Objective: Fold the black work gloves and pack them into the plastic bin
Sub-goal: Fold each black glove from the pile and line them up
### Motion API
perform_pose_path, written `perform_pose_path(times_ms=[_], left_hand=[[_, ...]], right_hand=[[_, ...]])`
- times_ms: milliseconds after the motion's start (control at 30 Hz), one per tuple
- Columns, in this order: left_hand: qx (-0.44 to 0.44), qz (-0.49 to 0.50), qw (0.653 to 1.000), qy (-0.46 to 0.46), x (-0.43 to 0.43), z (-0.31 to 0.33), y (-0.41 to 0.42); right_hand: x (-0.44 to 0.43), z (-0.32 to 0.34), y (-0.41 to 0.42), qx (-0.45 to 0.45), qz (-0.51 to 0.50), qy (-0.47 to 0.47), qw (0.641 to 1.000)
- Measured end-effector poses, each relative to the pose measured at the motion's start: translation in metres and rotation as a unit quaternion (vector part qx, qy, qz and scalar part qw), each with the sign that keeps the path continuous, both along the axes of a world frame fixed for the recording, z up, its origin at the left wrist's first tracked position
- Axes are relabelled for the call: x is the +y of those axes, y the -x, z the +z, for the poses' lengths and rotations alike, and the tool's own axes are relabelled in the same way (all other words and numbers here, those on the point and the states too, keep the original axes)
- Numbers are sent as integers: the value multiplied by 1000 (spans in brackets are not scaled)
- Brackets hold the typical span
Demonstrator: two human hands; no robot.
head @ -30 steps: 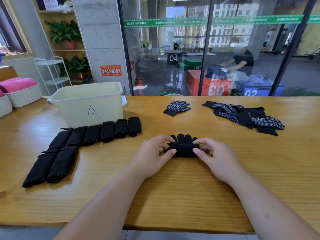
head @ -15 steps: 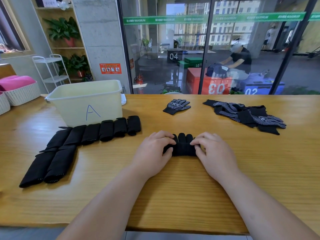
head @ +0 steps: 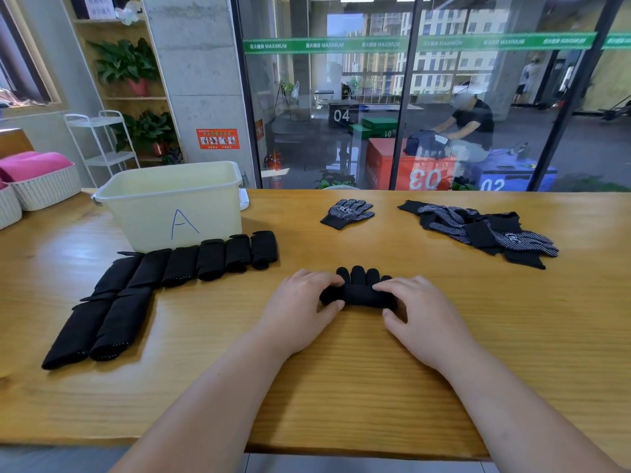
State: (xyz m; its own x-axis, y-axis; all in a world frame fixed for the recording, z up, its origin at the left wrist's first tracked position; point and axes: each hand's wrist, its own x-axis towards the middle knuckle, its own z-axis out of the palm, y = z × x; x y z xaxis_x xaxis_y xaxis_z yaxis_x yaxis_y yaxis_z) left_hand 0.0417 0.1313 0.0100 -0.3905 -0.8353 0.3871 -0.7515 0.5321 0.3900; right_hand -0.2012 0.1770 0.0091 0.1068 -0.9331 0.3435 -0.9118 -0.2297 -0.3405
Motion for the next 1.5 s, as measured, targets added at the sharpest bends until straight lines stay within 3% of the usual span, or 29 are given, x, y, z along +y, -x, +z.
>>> perform_pose_path(times_ms=[233,400,600,833,1100,1233,1333,1500], left_hand=[[137,11,986,-90,-3,-3,-6],[165,36,980,-105,-6,-5,-2],[82,65,994,4,-11,-3,5],[-10,-27,995,98,-1,-2,1],[-72,-67,993,63,3,-2,4],[-93,-66,993,34,6,-4,8],[-104,-75,992,-6,7,-9,11],[-146,-91,984,-36,8,-7,10]], right_hand=[[-1,0,6,-209,-18,-44,977],[-4,-1,2,-239,-41,-29,970],[-13,2,-4,-202,-77,17,976],[-5,-2,1,-159,-62,53,984],[-2,-1,0,-137,-47,43,988],[2,3,-6,-13,18,-54,998],[3,-3,-12,92,51,-132,986],[0,-5,-12,122,46,-163,978]])
